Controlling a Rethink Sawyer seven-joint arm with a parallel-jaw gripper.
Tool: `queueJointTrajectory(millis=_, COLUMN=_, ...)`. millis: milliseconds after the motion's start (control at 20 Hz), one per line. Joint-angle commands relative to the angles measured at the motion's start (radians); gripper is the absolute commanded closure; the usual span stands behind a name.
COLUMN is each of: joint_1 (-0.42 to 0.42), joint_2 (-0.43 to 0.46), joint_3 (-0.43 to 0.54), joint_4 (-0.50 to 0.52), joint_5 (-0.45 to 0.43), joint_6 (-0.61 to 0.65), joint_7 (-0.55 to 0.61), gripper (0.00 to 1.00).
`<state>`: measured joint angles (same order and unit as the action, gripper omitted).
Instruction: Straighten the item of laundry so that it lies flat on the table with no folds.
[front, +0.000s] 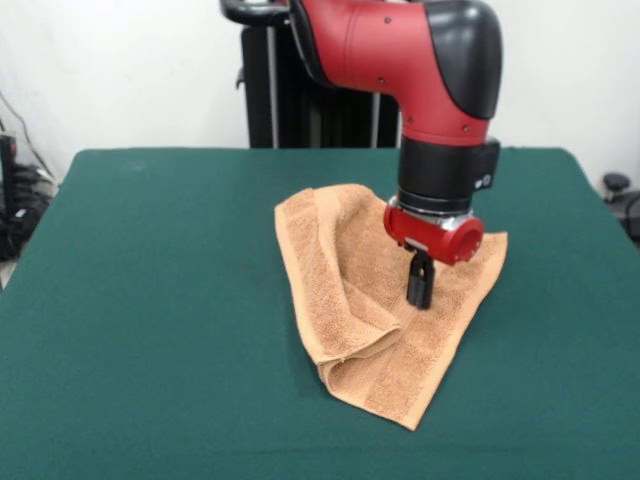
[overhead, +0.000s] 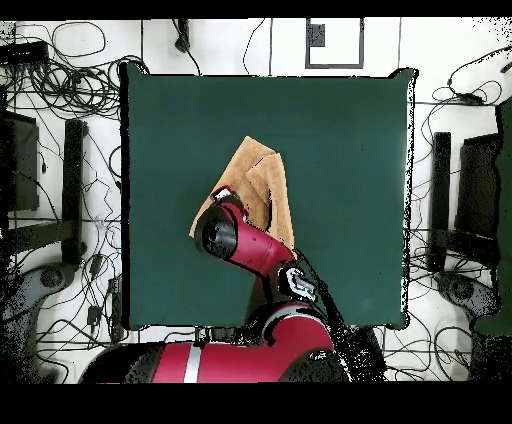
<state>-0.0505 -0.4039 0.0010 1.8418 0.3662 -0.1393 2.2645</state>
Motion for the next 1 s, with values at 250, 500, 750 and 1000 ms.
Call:
queueJointTrajectory(millis=250, joint_1=-0.036, joint_2=0.059, joint_3=0.046, joint_4=-0.101, joint_5=-0.017, joint_6=0.135, joint_7=0.064, gripper=1.00)
queueJointTrajectory(millis=500, joint_1=-0.053, joint_2=0.063, joint_3=0.048, joint_4=-0.104, joint_5=-0.051, joint_6=0.097, joint_7=0.062, gripper=1.00)
queueJointTrajectory(millis=750, joint_1=-0.042, joint_2=0.024, joint_3=-0.034, joint_4=-0.142, joint_5=-0.077, joint_6=0.159, joint_7=0.016, gripper=1.00)
queueJointTrajectory(millis=1000, joint_1=-0.073, joint_2=-0.018, joint_3=-0.037, joint_4=-0.146, joint_5=-0.120, joint_6=0.226, joint_7=-0.011, gripper=1.00)
